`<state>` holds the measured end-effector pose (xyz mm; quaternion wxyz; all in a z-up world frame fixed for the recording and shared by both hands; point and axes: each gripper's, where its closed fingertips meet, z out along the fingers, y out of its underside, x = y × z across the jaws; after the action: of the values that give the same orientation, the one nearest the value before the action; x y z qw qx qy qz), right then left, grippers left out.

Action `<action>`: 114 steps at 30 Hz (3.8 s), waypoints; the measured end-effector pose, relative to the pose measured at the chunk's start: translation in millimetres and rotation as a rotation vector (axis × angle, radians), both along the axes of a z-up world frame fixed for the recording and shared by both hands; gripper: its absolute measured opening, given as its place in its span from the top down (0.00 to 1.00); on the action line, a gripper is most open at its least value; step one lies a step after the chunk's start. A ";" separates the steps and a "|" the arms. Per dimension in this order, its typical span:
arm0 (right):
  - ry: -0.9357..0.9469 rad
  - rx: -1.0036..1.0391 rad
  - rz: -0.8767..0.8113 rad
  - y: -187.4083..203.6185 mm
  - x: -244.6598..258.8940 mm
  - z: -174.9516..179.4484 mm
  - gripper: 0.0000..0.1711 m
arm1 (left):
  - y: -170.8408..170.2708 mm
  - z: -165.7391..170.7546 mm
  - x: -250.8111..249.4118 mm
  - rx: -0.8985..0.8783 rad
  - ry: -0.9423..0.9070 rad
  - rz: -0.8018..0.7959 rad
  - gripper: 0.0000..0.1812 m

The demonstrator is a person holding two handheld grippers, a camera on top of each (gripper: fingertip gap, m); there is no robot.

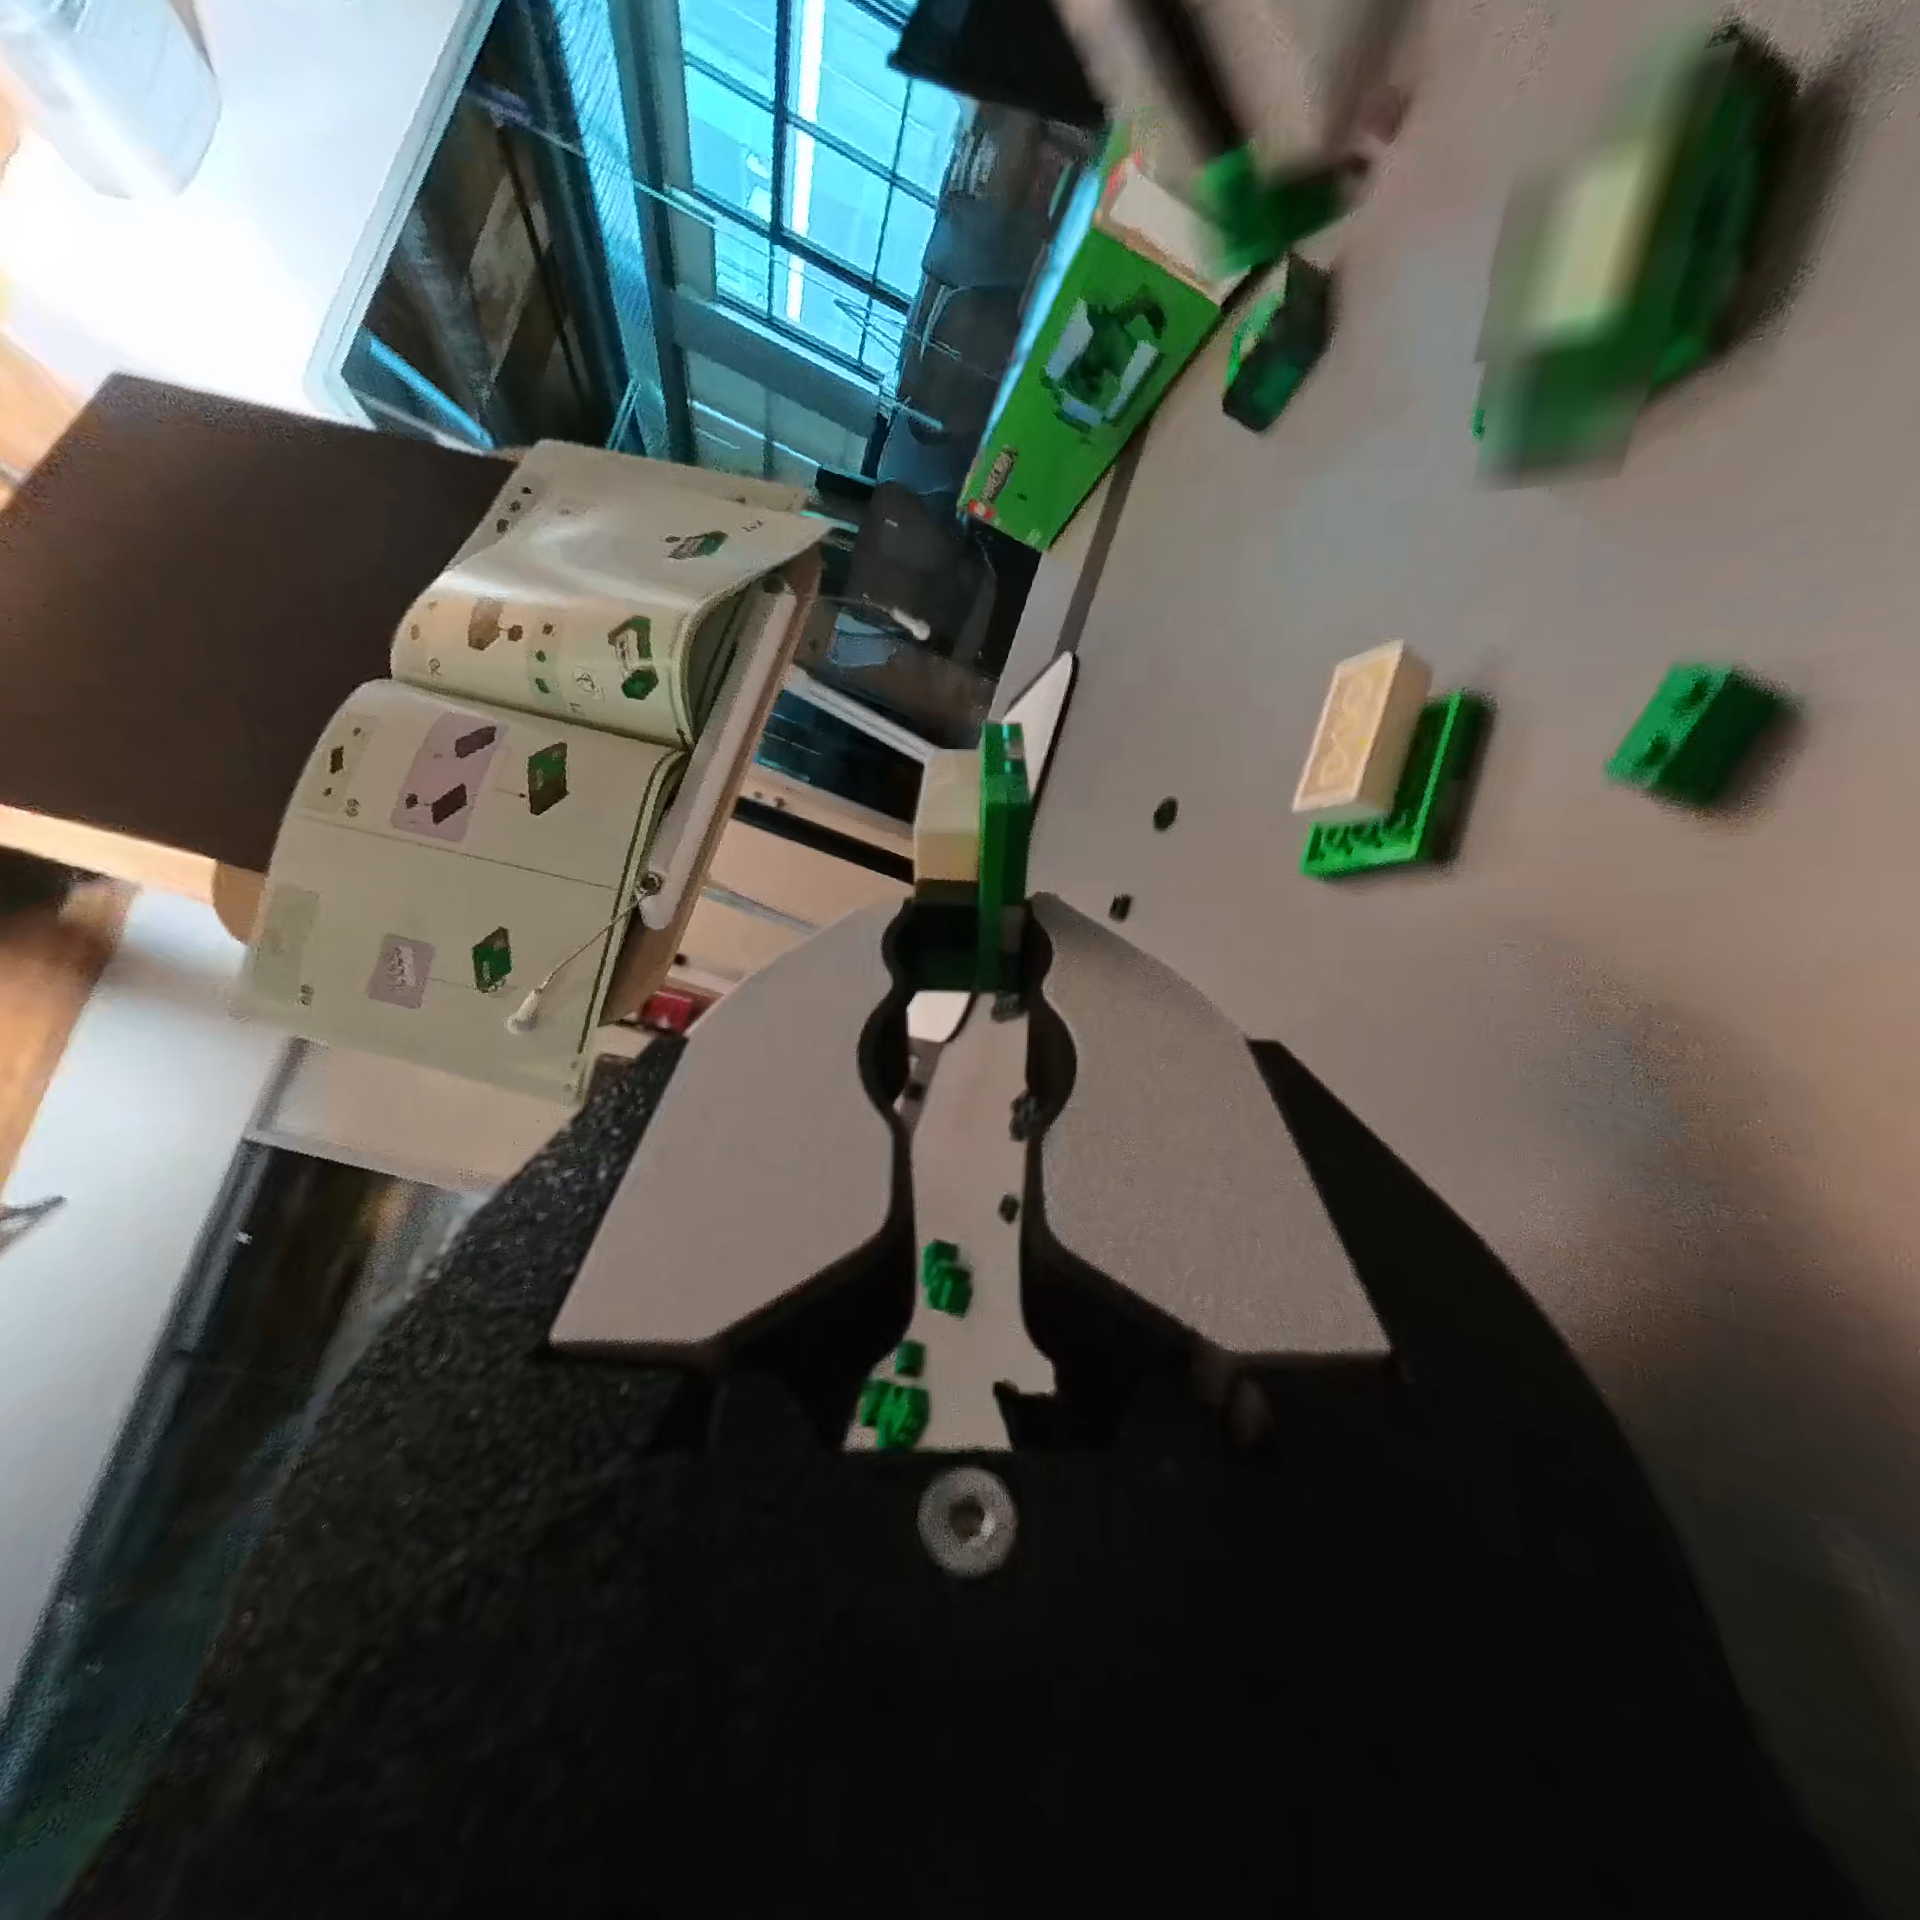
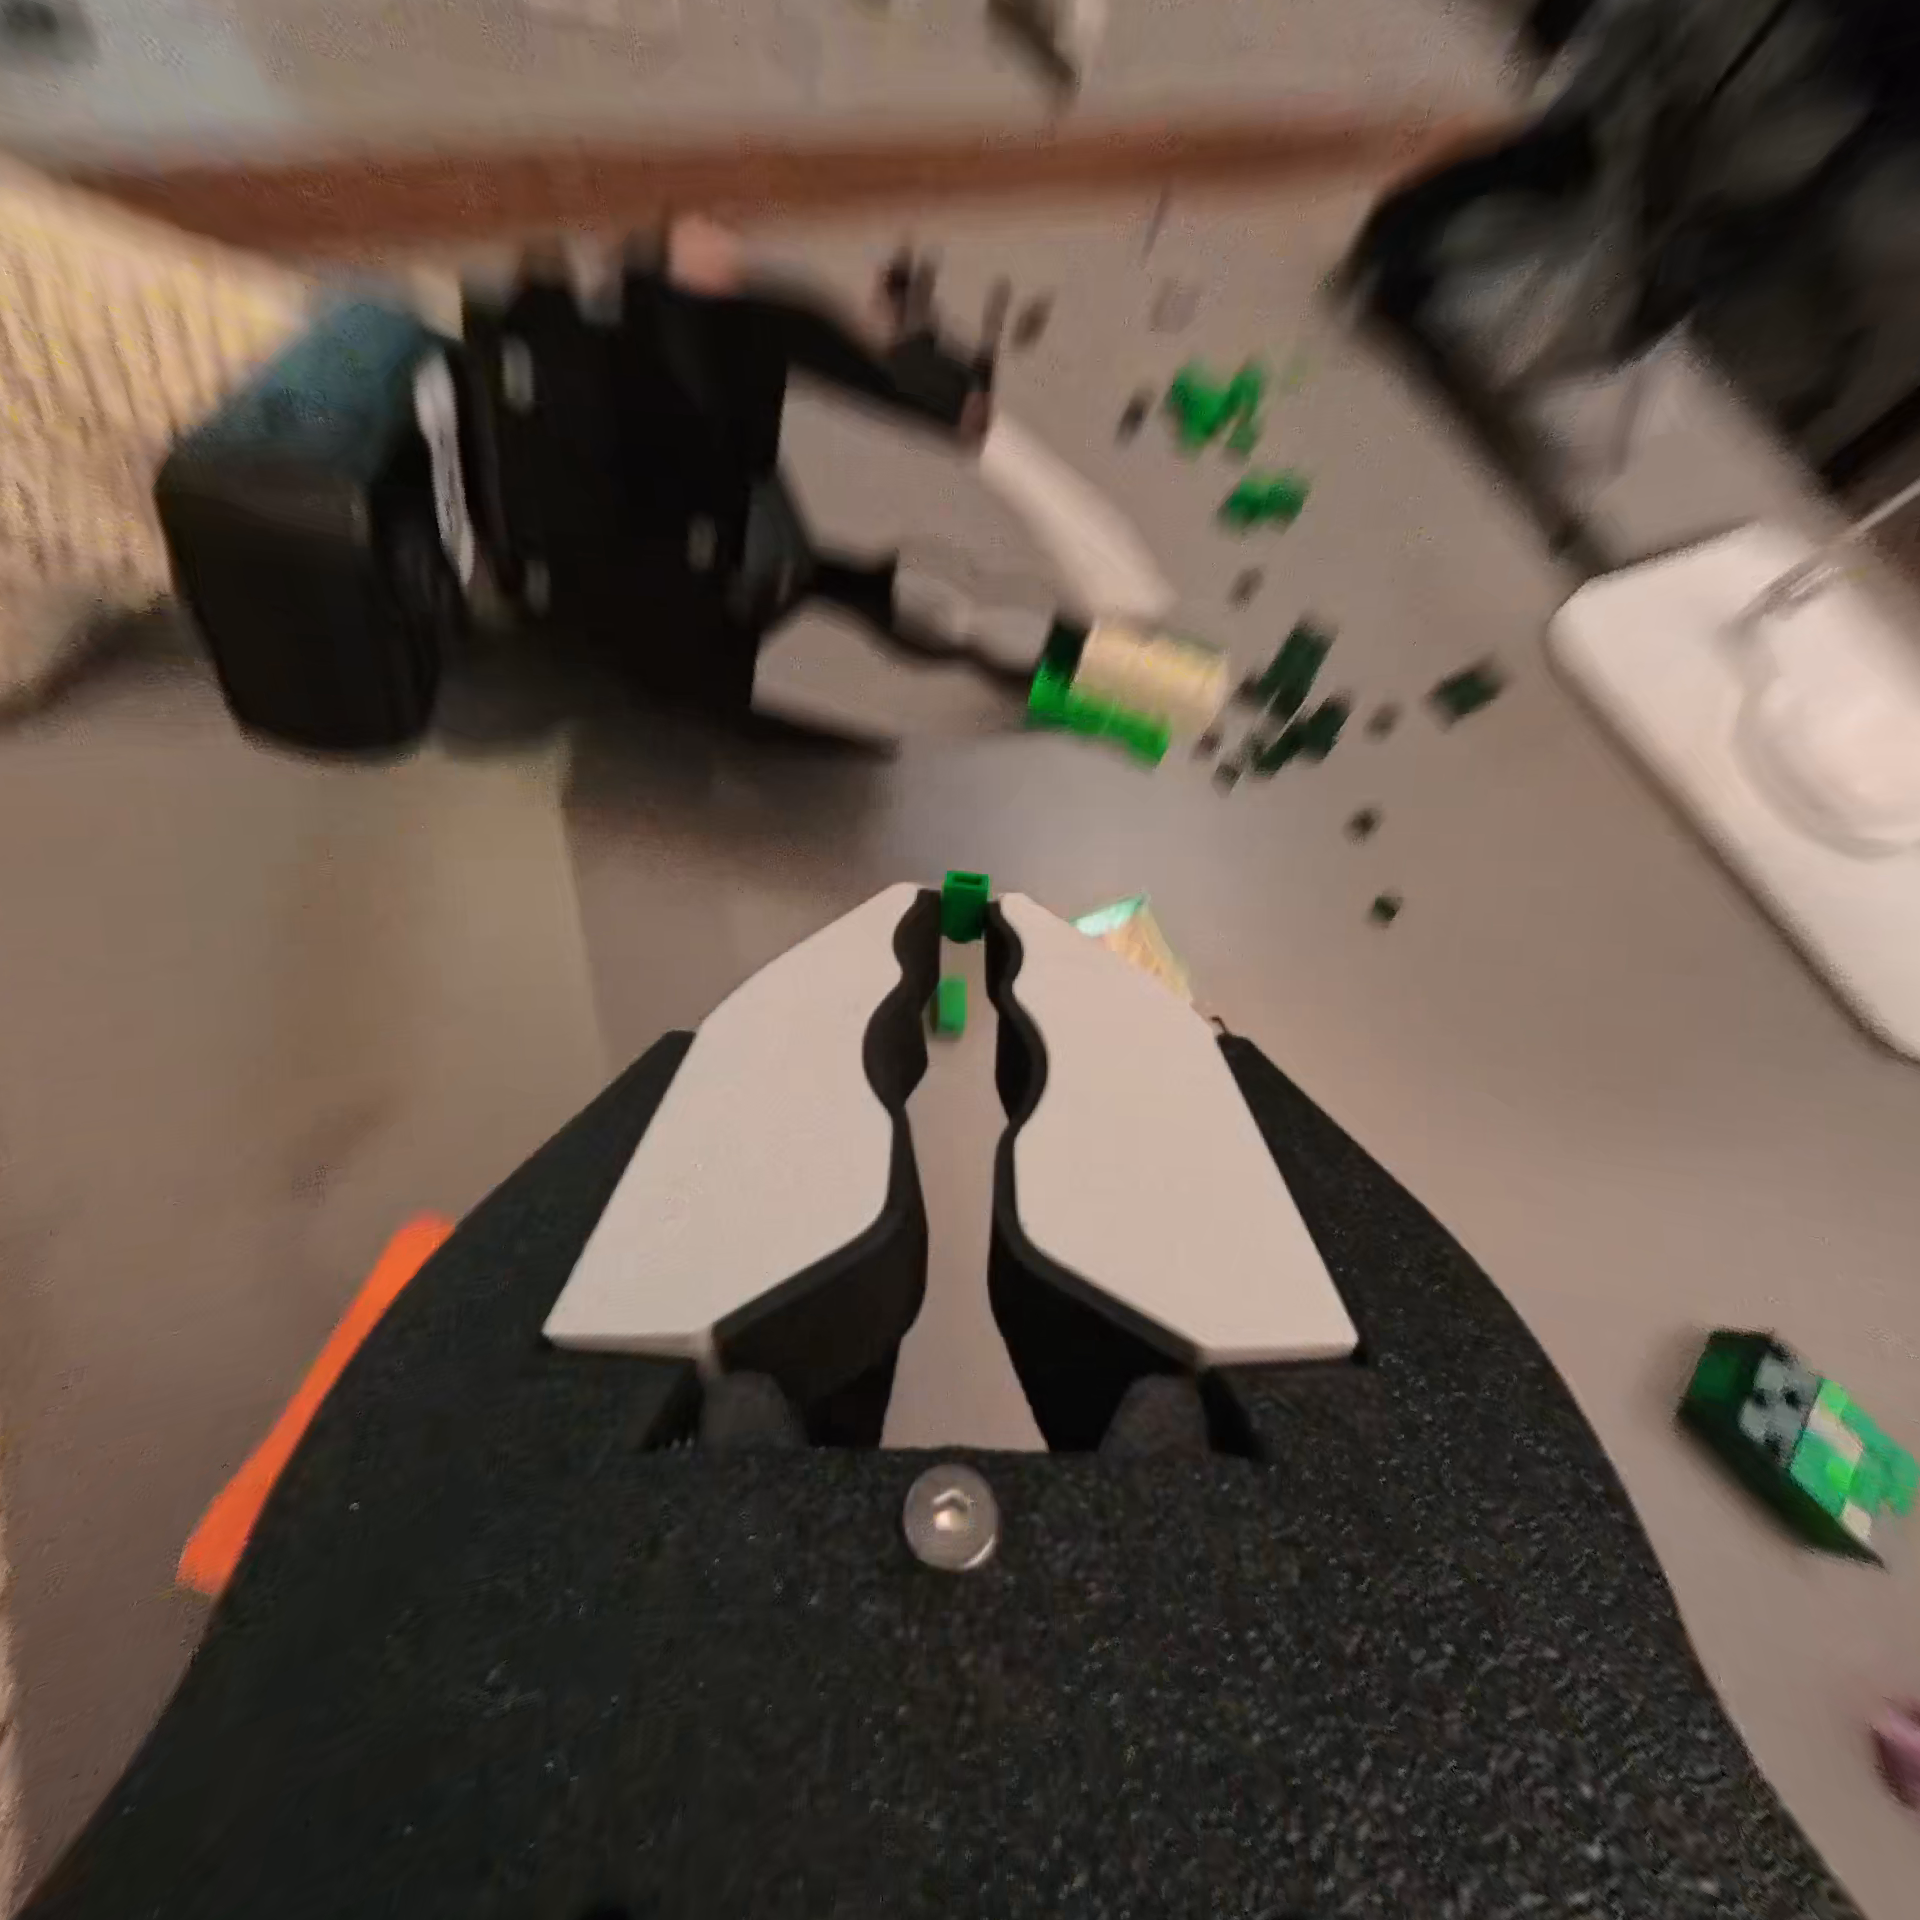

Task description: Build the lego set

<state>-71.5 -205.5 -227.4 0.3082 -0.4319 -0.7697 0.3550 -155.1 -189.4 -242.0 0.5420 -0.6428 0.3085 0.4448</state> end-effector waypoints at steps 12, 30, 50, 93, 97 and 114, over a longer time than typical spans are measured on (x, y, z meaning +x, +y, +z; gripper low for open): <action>0.243 -0.122 -0.085 -0.1 -21.7 13.9 0.95 | 3.1 1.8 36.6 -0.004 -0.124 -0.033 0.91; 0.110 -0.096 -0.155 5.9 -27.0 -5.1 0.95 | 2.9 -1.8 38.6 -0.027 -0.051 -0.033 0.91; 0.075 -0.099 -0.159 7.4 -22.1 -7.1 0.91 | 3.4 -6.8 43.1 -0.050 -0.019 -0.058 0.91; 0.309 1.041 0.247 7.6 -6.1 -33.4 0.89 | 2.0 -29.2 64.8 -0.204 -0.096 -0.209 0.91; 0.315 1.049 0.261 7.0 -4.5 -33.9 0.89 | 1.7 -30.1 66.2 -0.212 -0.108 -0.219 0.91; 0.361 1.107 0.317 3.7 -3.9 -37.4 0.89 | 2.6 -35.4 65.8 -0.249 -0.122 -0.210 0.91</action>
<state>-75.4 -201.8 -264.7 0.5561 -0.0201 -0.8308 0.0109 -89.4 -186.8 -277.4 0.5195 -0.6948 0.3933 0.3043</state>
